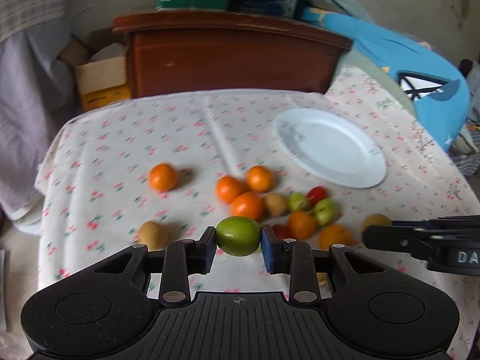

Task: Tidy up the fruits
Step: 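Carry the lime and kiwi onto the white plate and open both tools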

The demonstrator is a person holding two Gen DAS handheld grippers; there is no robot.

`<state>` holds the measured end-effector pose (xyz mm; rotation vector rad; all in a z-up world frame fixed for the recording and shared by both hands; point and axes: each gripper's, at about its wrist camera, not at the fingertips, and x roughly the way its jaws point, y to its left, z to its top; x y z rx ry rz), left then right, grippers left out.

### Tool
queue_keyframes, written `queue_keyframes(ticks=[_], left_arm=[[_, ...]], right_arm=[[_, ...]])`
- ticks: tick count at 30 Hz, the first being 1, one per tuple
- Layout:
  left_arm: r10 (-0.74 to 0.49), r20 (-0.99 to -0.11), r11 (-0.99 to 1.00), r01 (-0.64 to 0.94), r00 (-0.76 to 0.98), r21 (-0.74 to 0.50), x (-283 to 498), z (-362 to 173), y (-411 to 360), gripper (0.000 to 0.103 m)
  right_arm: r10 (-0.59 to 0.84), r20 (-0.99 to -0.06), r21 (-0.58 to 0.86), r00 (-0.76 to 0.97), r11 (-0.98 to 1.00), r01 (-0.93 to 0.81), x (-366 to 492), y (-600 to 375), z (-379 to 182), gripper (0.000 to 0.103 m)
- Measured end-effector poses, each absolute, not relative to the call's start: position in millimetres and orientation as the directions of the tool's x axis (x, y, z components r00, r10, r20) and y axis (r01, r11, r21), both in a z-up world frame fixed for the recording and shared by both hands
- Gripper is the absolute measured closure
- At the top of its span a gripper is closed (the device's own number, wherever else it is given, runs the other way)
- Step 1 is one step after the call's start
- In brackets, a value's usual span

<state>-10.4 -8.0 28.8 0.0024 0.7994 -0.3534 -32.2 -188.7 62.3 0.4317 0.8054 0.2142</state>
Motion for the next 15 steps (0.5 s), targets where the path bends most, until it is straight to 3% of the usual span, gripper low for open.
queue_keyframes(ticks=[15], left_arm=[[-0.441,-0.667,0.875,0.454,0.601,-0.169,35.6,35.5,-72.9,0.074]], right_arm=[[0.237,-0.643,0.455,0.728,0.883,0.115,11.5,-240.6,65.8,0.077]])
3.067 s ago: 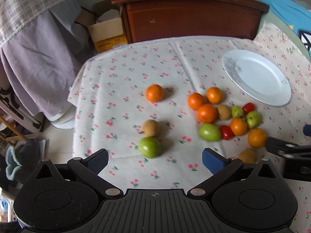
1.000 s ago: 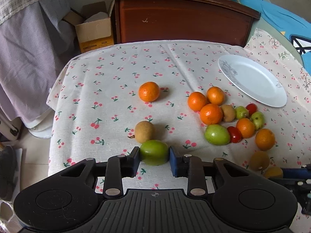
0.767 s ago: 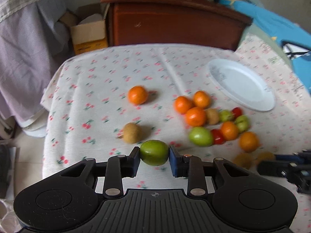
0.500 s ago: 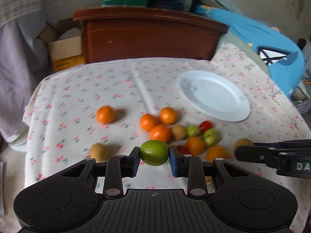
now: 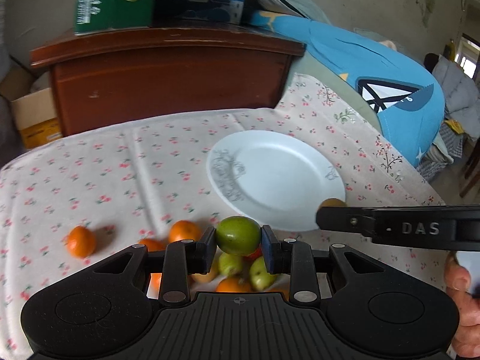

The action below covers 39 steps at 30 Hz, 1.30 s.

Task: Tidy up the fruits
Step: 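Carry the lime and kiwi onto the white plate and open both tools, then move the right tool to a mandarin orange and close on it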

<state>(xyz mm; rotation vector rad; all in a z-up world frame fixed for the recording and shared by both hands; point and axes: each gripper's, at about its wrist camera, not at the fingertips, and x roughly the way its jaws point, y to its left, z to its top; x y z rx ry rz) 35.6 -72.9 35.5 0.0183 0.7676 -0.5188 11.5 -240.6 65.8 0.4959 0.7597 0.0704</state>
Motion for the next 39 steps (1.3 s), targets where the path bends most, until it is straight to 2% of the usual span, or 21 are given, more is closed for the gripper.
queue_keyframes(ticks=[18,22,28,31,39], left_arm=[[-0.473,-0.681,0.856,0.476,0.559,-0.204,78.7,7.8,-113.9,0.074],[-0.471,-0.671,0.859,0.47,0.573,-0.203,79.5,8.6,-115.3,0.072],[-0.463,-0.663,0.87,0.443,0.588,-0.215,79.1,14.9,-110.7,0.061],[-0.441,-0.666,0.883,0.425,0.601,-0.2,77.4,19.7,-108.1,0.049],[-0.396,-0.681,0.903,0.396,0.616,-0.167,68.2,32.3,-87.7,0.038]], right_arm=[[0.176,-0.704,0.46,0.688,0.852,0.252,45.4,-269.2,32.6,0.077],[0.161,-0.696,0.464,0.699,0.844,0.268,48.2,-273.5,31.8,0.073],[0.159,-0.687,0.474,0.709,0.837,0.273,48.7,-278.2,33.9,0.073],[0.161,-0.688,0.474,0.707,0.838,0.27,47.5,-278.4,34.3,0.072],[0.175,-0.684,0.479,0.708,0.84,0.255,41.4,-275.7,36.9,0.068]])
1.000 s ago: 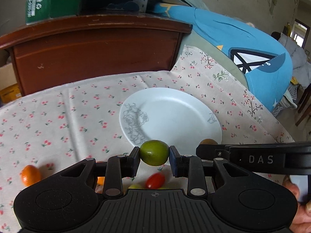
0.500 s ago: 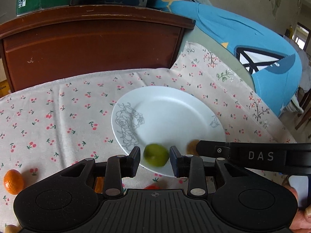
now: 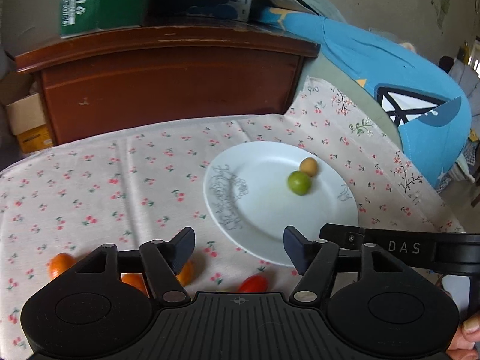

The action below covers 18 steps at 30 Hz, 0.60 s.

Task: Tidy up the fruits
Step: 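Move the right tool to a mandarin orange and close on it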

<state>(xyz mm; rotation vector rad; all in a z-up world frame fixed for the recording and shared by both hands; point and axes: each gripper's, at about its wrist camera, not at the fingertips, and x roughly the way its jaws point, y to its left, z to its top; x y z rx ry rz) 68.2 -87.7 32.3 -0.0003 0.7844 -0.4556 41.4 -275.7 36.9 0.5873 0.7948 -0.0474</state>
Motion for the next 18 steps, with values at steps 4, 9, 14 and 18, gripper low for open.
queue_keyframes(ticks=[4,9,14,18], left_arm=[[-0.383,-0.691,0.914,0.361,0.613,-0.186,62.6,36.2,-69.5,0.037],[-0.359,-0.694,0.928,0.317,0.624,-0.195,49.8,37.6,-48.7,0.037],[-0.346,-0.707,0.935,0.288,0.617,-0.206,30.2,33.5,-35.8,0.037],[-0.339,-0.719,0.938,0.275,0.607,-0.211,15.4,29.3,-30.5,0.037]], right_arm=[[0.184,-0.679,0.473,0.71,0.85,0.232,36.6,-270.5,40.6,0.068],[0.204,-0.673,0.466,0.711,0.863,0.194,28.9,-262.2,45.9,0.068],[0.232,-0.675,0.471,0.7,0.866,0.167,19.7,-254.2,48.1,0.068],[0.251,-0.673,0.472,0.696,0.87,0.143,12.5,-247.8,49.6,0.068]])
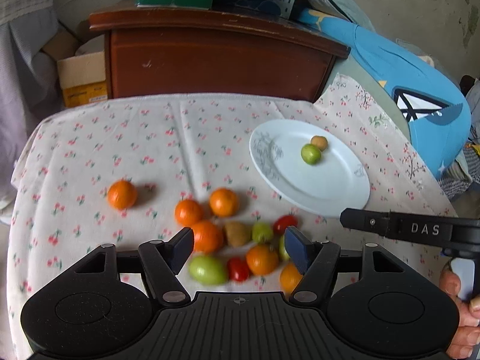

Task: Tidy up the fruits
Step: 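Move the right tool to a mandarin orange and close on it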

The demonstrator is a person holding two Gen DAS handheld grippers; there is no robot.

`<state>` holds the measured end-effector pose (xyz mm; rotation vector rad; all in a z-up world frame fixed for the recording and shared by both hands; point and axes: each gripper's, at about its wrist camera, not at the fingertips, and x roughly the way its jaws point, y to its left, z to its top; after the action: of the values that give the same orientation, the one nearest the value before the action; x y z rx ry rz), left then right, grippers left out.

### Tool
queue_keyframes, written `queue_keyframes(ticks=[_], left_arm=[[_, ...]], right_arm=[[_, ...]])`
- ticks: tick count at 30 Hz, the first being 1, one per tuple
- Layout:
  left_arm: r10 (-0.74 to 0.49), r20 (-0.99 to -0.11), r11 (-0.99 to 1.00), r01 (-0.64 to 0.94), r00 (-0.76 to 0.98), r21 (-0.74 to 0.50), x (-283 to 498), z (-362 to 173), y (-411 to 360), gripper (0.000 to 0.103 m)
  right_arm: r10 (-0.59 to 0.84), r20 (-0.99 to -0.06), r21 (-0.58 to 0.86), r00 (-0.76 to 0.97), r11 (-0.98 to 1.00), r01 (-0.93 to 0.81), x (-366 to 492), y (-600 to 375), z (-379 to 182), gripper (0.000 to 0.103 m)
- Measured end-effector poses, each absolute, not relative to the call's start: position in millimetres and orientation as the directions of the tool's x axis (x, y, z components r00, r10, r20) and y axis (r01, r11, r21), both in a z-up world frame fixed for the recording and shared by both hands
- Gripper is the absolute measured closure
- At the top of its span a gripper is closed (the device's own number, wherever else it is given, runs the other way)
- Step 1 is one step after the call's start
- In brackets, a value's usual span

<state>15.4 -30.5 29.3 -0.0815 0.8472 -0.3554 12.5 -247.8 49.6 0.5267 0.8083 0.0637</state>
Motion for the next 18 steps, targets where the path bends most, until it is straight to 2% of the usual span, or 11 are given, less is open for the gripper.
queue_keyframes(ticks=[11,18], left_arm=[[-0.313,-0.765,0.944,0.272,0.563,-0.187,-14.9,12.1,-30.2,0.037],[-0.283,-0.793,0.943,0.307,0.539,-0.128,-29.9,0.9,-37.1,0.037]], right_arm=[[0.297,-0.681,0.5,0.67,0.856,0.129,-6.9,-230.4,43.7,0.067],[0.319,-0.686,0.497,0.654,0.862,0.101,-13.9,-215.8,39.8,0.063]])
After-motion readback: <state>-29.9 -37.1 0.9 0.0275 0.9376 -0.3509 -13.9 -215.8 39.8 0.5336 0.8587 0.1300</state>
